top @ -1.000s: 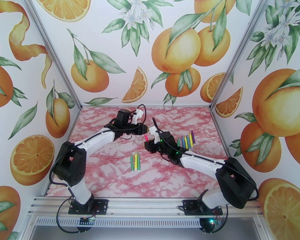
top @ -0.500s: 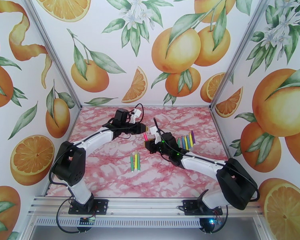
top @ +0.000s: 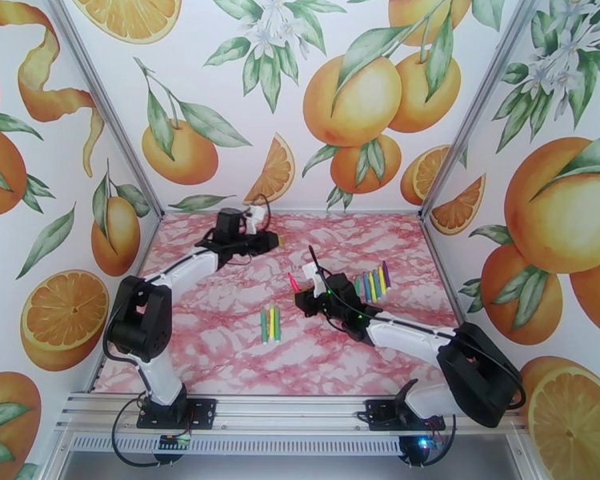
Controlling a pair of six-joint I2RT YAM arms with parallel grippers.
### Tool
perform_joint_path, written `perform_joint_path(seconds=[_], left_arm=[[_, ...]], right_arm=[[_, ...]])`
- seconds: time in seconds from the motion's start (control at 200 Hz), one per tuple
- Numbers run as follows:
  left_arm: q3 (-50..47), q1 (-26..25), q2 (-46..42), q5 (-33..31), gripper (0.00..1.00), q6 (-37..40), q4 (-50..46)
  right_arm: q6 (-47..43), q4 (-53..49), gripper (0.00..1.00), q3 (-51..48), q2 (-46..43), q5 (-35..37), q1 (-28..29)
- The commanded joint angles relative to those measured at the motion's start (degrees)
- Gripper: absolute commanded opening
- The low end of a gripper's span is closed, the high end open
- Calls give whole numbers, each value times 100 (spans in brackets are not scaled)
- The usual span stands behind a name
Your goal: Open the pen caps
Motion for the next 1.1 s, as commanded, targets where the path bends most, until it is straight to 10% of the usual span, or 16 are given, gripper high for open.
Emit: perform_joint_path(seconds=[0.0, 1.091], left_arm=[[182, 32, 113, -54, 0, -209, 538], [259, -267, -811, -2159, 0, 2445, -3262]], right_arm=[[-88, -4, 0, -137, -320, 55, 29], [-98, -714, 0, 291, -769, 2319, -75]])
